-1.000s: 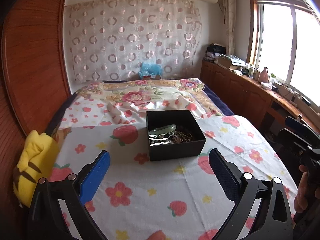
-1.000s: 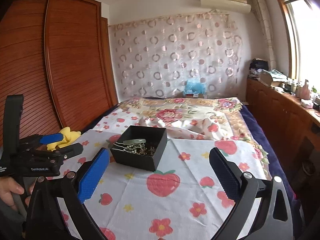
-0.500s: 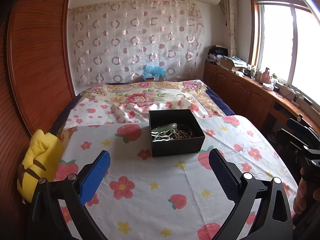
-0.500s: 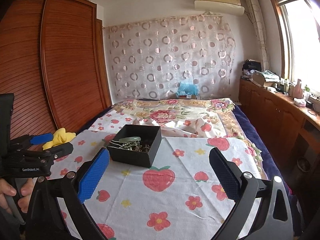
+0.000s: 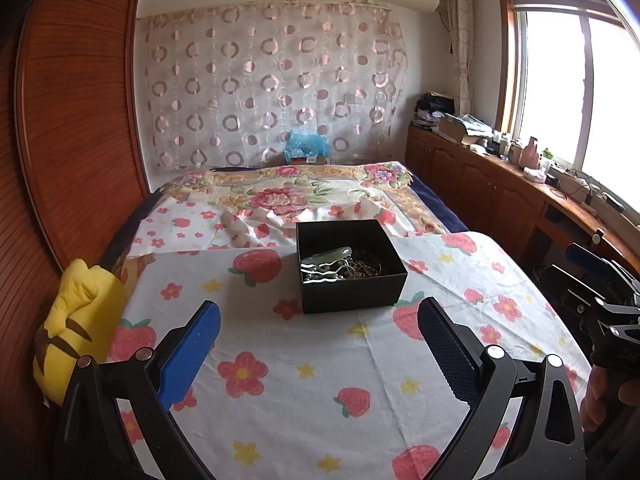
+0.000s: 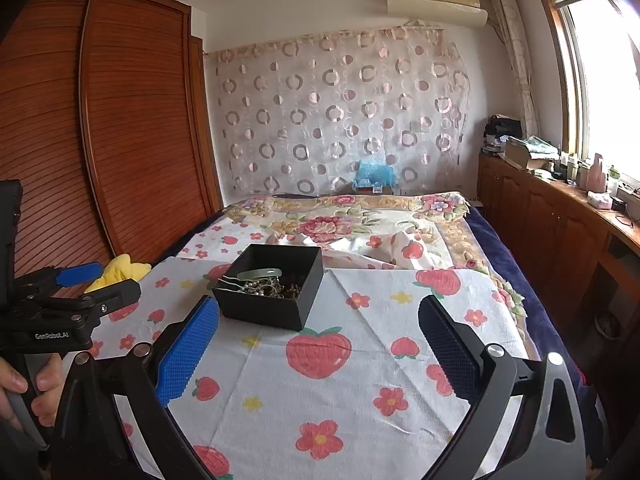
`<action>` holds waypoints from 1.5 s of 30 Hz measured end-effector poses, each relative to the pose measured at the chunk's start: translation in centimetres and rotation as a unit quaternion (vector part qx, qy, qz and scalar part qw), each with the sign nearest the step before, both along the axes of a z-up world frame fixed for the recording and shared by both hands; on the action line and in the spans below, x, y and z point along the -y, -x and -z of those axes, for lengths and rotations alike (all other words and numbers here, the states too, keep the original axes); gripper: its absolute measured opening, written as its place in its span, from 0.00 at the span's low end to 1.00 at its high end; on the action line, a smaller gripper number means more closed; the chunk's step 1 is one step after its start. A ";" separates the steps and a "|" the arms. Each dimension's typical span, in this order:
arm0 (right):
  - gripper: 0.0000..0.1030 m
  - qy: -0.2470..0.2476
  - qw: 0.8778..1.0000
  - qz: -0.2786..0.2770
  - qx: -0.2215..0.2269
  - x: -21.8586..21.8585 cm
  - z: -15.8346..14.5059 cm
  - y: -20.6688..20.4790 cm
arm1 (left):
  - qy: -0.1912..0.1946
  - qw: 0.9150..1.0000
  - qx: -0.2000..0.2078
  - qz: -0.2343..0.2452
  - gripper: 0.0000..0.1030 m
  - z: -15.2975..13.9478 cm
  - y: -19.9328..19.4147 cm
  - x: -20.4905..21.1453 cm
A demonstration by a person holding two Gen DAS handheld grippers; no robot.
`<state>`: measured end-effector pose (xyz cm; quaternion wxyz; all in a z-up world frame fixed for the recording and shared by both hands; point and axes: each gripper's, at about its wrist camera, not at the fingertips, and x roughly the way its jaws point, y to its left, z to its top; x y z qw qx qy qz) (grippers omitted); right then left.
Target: Organize jewelry
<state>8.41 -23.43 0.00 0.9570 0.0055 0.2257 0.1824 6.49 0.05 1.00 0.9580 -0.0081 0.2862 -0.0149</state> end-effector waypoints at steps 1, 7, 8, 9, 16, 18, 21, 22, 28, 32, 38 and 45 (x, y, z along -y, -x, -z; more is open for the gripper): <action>0.98 0.000 1.000 0.000 0.000 0.0 0.0 0.0 | 0.000 1.000 0.000 0.000 0.93 0.0 0.0 0.0; 0.98 0.000 1.000 0.001 0.000 0.0 0.2 0.0 | 0.000 1.000 0.001 0.000 0.93 0.0 0.0 0.0; 0.98 0.000 1.000 0.001 0.000 0.0 0.2 0.0 | 0.000 1.000 0.001 0.000 0.93 0.0 0.0 0.0; 0.98 -0.001 1.000 0.000 -0.001 0.0 0.2 0.0 | 0.001 1.000 0.000 0.000 0.93 0.0 0.0 0.0; 0.98 0.000 1.000 0.000 0.000 0.0 0.3 0.0 | 0.000 1.000 0.002 0.000 0.93 -0.2 0.2 0.1; 0.98 -0.001 1.000 0.000 0.000 0.1 0.1 0.0 | 0.000 1.000 0.002 0.000 0.93 -0.1 0.2 0.1; 0.98 -0.001 1.000 0.001 -0.001 0.1 0.1 0.0 | 0.000 1.000 0.002 0.000 0.93 -0.1 0.2 0.1; 0.98 -0.001 1.000 0.001 0.000 0.0 0.2 0.0 | -0.001 1.000 0.002 0.000 0.93 -0.1 0.3 0.2; 0.98 -0.002 1.000 0.001 -0.001 0.0 0.4 0.0 | 0.000 1.000 0.002 0.000 0.93 0.0 0.3 0.1; 0.98 -0.002 1.000 0.002 -0.001 0.0 0.5 0.0 | 0.000 1.000 0.002 0.000 0.93 -0.1 0.3 0.2; 0.98 -0.002 1.000 0.002 -0.001 0.0 0.4 0.0 | 0.000 1.000 0.002 0.001 0.93 0.0 0.3 0.2; 0.98 -0.002 1.000 0.002 0.000 0.0 0.3 0.0 | 0.000 1.000 0.005 0.001 0.93 -0.2 0.4 0.3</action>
